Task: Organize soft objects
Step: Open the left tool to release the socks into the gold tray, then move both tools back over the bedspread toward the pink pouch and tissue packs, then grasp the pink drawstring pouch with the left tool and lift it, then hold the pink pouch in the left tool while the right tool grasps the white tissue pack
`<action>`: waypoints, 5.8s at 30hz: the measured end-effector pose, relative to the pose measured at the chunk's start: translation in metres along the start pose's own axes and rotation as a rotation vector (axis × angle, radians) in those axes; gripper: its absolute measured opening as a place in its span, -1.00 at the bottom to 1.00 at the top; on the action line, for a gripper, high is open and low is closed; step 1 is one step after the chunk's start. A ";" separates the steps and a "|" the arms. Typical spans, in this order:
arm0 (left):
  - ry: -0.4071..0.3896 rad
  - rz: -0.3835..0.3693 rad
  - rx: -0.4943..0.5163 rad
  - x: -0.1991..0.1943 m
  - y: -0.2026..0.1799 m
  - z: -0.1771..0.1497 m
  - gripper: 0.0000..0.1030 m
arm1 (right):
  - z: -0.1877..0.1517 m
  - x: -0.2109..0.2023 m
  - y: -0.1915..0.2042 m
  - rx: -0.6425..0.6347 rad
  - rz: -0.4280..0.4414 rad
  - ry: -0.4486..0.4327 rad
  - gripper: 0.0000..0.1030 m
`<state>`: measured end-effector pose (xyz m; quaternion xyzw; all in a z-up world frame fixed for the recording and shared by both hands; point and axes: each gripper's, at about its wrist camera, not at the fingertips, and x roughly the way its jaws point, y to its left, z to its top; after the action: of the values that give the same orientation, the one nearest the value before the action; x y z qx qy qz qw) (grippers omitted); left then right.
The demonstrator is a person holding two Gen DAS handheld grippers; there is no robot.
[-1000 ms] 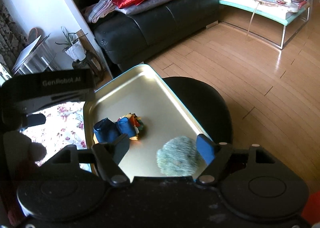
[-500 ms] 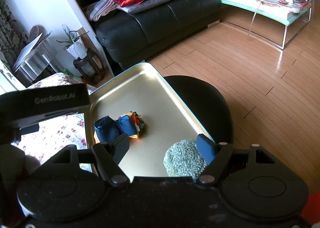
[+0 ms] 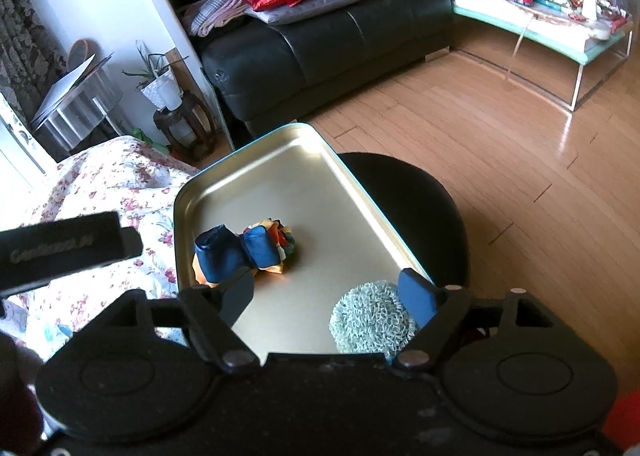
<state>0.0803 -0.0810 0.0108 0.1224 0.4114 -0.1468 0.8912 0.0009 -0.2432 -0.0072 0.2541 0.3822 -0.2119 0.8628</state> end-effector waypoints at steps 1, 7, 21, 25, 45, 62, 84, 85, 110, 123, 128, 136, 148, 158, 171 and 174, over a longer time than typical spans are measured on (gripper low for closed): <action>0.000 0.002 -0.003 -0.002 0.002 -0.001 0.92 | 0.000 -0.001 0.001 -0.006 -0.002 -0.006 0.63; -0.006 0.007 -0.026 -0.016 0.017 -0.011 0.92 | -0.001 -0.006 0.001 -0.018 0.007 -0.022 0.86; -0.016 0.067 -0.146 -0.062 0.086 -0.058 0.92 | -0.017 -0.025 0.025 -0.195 0.047 -0.070 1.00; -0.007 0.096 -0.196 -0.078 0.119 -0.079 0.92 | -0.033 -0.035 0.042 -0.295 0.066 -0.082 1.00; 0.073 0.364 -0.422 -0.118 0.246 -0.214 0.92 | -0.138 -0.082 0.117 -0.660 0.321 0.022 0.96; 0.068 0.425 -0.500 -0.100 0.276 -0.239 0.92 | -0.168 -0.082 0.152 -0.675 0.430 0.150 0.64; 0.060 0.406 -0.600 -0.085 0.309 -0.221 -0.04 | -0.171 -0.081 0.194 -0.699 0.491 0.113 0.53; 0.086 0.375 -0.599 -0.081 0.308 -0.222 -0.07 | -0.168 -0.081 0.196 -0.689 0.489 0.107 0.53; 0.291 0.195 -0.553 -0.090 0.225 -0.279 0.02 | -0.172 -0.067 0.213 -0.823 0.311 0.045 0.53; 0.220 0.266 -0.550 -0.106 0.221 -0.276 0.16 | -0.198 -0.102 0.169 -0.866 0.405 0.162 0.53; 0.217 0.297 -0.548 -0.106 0.219 -0.278 0.18 | -0.202 -0.104 0.174 -0.877 0.451 0.167 0.53; 0.183 0.374 -0.574 -0.110 0.239 -0.278 0.27 | -0.201 -0.097 0.174 -0.875 0.467 0.206 0.53; 0.169 0.493 -0.644 -0.104 0.279 -0.274 0.43 | -0.227 -0.099 0.202 -0.972 0.577 0.277 0.51; 0.173 0.464 -0.658 -0.097 0.285 -0.277 0.49 | -0.223 -0.113 0.190 -1.021 0.556 0.150 0.51; 0.195 0.437 -0.672 -0.091 0.283 -0.284 0.49 | -0.209 -0.085 0.191 -1.067 0.371 0.107 0.40; 0.195 0.437 -0.673 -0.091 0.283 -0.285 0.48 | -0.221 -0.084 0.216 -1.106 0.414 0.090 0.37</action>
<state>-0.0715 0.2927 -0.0716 -0.0779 0.4831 0.2008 0.8487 -0.0525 0.0730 -0.0109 -0.1554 0.4146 0.2026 0.8734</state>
